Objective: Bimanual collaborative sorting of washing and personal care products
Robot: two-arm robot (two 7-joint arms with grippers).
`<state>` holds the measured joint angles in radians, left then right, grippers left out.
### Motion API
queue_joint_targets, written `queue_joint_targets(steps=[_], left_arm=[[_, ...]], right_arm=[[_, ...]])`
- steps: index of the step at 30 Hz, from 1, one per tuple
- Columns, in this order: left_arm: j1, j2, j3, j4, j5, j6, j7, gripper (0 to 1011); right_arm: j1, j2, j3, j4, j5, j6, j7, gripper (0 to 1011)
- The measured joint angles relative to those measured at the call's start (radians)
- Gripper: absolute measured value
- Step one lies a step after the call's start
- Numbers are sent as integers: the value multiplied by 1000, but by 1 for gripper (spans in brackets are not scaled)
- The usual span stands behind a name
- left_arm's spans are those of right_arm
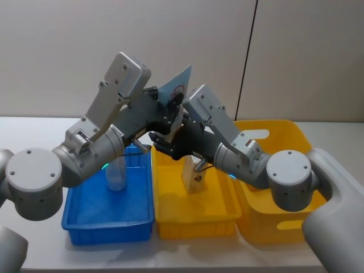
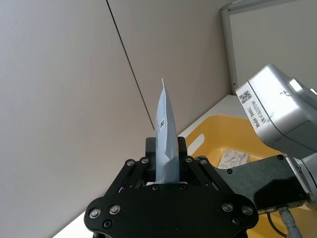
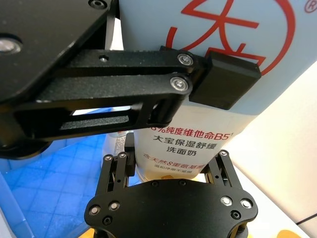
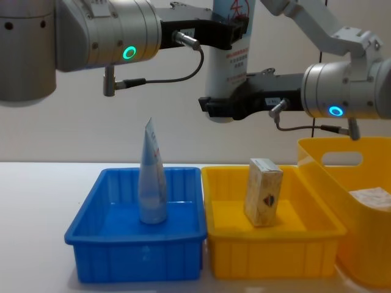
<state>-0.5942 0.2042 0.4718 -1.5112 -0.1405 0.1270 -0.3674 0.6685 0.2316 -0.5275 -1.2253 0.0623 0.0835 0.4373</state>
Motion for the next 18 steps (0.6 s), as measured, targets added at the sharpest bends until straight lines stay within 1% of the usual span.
queue_joint_targets(steps=[10,15,17,18], left_arm=[[0,-1,0,-1,0,-1,0,204],[0,-1,0,-2,0,-2,0,314],[0,-1,0,-2,0,-2,0,392],[0,-1,0,-2,0,-2,0,413]], right_arm=[[1,-3,0,3,-2,1,-3,629],[1,-3,0,4,-3,2,-4,629],[1,-3,0,4,-3,2,-4,629],[1,-3,0,4,-3,2,-4,629]])
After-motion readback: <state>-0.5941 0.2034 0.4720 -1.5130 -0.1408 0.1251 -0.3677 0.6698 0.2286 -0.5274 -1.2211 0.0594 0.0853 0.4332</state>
